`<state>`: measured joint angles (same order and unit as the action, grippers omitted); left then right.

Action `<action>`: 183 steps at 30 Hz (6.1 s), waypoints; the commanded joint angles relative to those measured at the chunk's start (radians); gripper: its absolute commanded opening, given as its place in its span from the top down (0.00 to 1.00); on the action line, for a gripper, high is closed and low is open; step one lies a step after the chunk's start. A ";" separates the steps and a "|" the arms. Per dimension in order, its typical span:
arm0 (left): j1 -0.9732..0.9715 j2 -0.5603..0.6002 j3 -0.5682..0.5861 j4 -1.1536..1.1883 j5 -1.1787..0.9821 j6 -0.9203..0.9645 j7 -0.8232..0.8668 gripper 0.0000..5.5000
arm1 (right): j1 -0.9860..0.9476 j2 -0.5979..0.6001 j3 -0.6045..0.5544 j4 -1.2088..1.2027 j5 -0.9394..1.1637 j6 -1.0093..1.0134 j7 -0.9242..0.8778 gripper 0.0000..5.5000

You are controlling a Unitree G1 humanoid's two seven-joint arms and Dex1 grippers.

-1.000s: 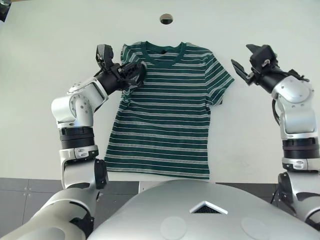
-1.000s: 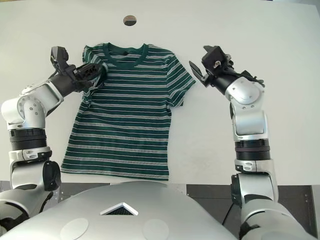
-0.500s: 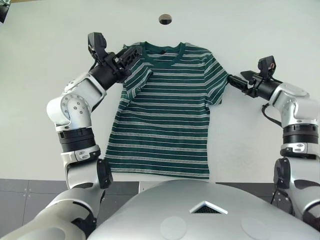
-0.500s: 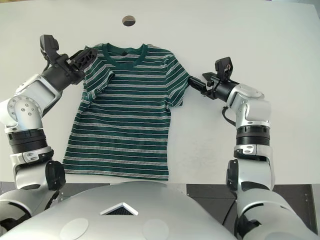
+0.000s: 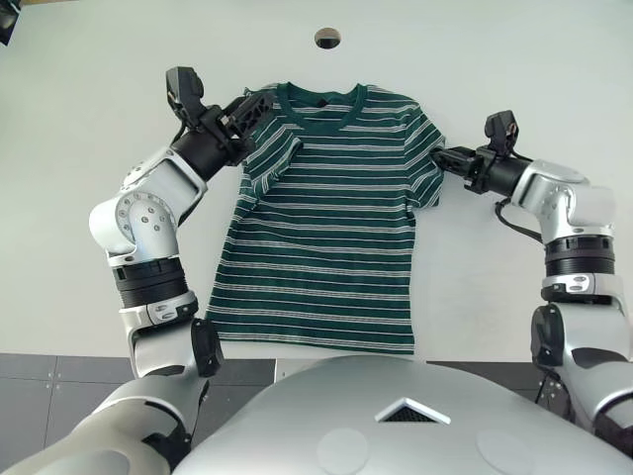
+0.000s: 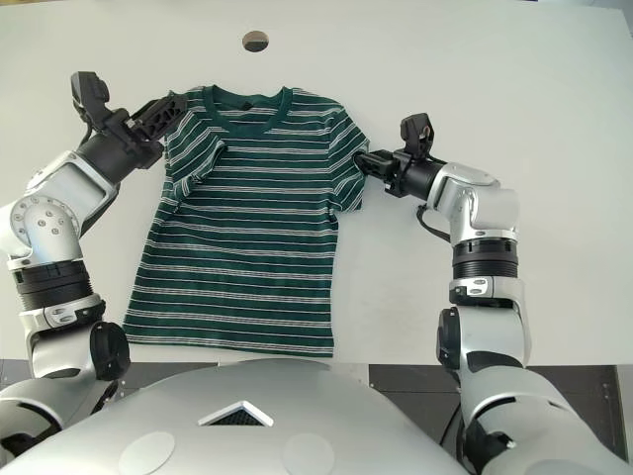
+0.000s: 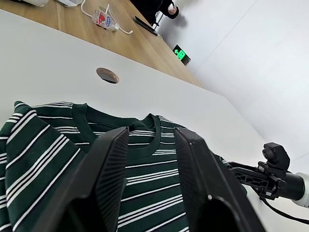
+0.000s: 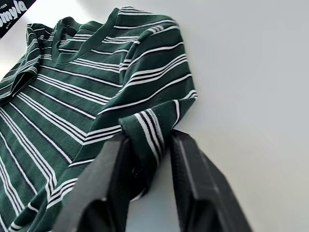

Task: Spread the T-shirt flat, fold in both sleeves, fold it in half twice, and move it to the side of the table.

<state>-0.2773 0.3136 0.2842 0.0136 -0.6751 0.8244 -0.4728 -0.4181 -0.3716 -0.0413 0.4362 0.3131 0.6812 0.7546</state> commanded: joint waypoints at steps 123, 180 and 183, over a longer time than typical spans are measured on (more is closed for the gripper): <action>0.556 0.983 -0.593 0.100 1.152 -2.006 -0.149 0.93 | 0.653 -0.525 0.531 -0.488 -0.654 -1.525 0.144 0.59; -0.054 0.392 -0.396 0.457 0.373 -0.993 -0.394 0.98 | -0.160 -0.035 0.257 0.261 -0.217 -0.952 -0.002 0.98; -0.094 0.370 -0.383 0.593 0.431 -1.025 -0.385 0.98 | -0.243 0.022 0.247 0.446 -0.261 -1.008 -0.034 0.98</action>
<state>-0.3293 0.6944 -0.1131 0.5363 -0.2863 -0.1773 -0.8616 -0.5991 -0.3789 0.2156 0.7912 0.0792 -0.2930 0.7396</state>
